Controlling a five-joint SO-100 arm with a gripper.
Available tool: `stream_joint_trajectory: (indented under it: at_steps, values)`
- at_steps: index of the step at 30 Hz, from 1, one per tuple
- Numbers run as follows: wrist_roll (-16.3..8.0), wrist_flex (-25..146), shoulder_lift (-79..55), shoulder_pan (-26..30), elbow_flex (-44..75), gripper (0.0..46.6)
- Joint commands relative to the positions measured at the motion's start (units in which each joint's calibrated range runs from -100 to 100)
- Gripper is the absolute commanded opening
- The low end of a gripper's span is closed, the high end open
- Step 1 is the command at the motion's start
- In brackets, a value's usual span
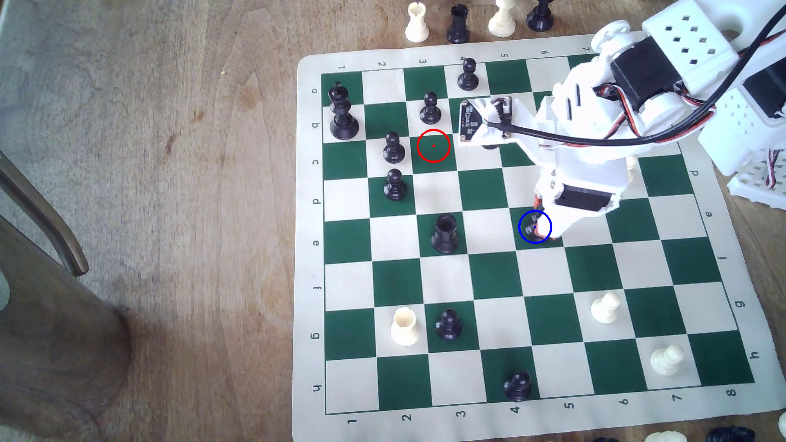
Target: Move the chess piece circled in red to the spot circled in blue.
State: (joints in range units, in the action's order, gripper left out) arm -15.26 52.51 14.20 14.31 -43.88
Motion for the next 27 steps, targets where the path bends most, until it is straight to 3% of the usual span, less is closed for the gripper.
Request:
stream_joint_trajectory:
  at_steps: [1,3,4,9,18,27]
  values:
    - [0.4,-0.6,3.1,-0.6,0.2,14.6]
    - [0.4,-0.6,3.7,-0.7,0.0,18.1]
    - [0.4,-0.6,4.8,-1.2,-0.1,22.5]
    - [0.1,-1.4,8.5,-3.1,0.3,30.1]
    - [2.0,-0.5,19.2,-8.0,1.0,33.0]
    - [3.8,-0.8,30.1,-13.6,-4.8,39.9]
